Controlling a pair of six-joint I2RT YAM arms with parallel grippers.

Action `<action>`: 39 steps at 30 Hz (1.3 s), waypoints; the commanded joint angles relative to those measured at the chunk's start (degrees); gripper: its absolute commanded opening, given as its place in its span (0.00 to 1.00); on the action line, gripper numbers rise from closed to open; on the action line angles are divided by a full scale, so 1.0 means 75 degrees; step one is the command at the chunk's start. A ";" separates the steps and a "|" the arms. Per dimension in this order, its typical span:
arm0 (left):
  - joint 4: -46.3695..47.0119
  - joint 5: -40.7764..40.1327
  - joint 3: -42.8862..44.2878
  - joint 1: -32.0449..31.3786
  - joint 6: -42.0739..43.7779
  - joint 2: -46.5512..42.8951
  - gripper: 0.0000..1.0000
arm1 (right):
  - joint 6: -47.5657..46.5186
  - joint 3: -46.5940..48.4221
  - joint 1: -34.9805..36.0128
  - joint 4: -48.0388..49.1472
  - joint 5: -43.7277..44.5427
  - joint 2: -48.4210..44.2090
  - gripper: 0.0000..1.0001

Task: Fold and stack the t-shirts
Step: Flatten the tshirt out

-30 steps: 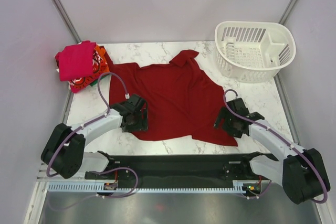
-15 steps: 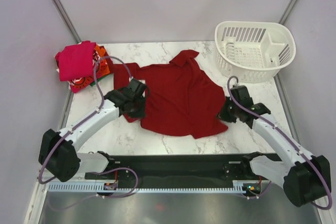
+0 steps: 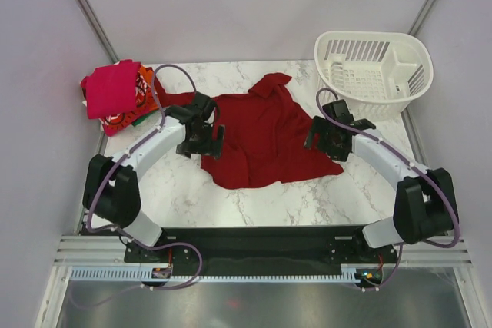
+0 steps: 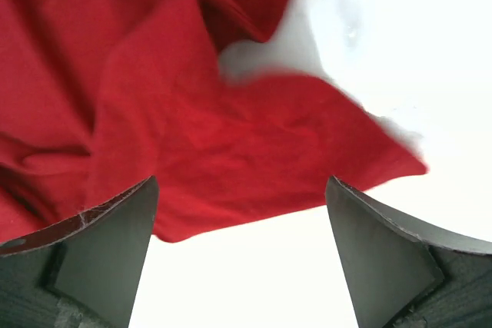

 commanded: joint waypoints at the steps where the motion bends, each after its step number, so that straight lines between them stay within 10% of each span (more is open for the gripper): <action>1: 0.0102 0.0088 -0.0673 -0.0189 -0.0247 -0.0979 1.00 | -0.0253 -0.0004 -0.0025 0.0030 0.0870 -0.0884 0.98; 17: 0.2256 0.0428 -0.3101 -0.0997 -0.1853 -0.1813 0.97 | -0.0311 -0.2091 -0.0013 0.0955 0.0227 -0.1297 0.98; 24: 0.2949 0.0101 -0.3711 -0.1068 -0.2077 -0.1298 0.60 | -0.0475 -0.1892 -0.0013 0.1096 0.0191 -0.0851 0.98; 39: 0.4168 -0.0241 -0.3700 -0.1056 -0.1656 0.0144 0.50 | -0.0593 -0.2044 -0.0013 0.1249 0.0227 -0.0652 0.98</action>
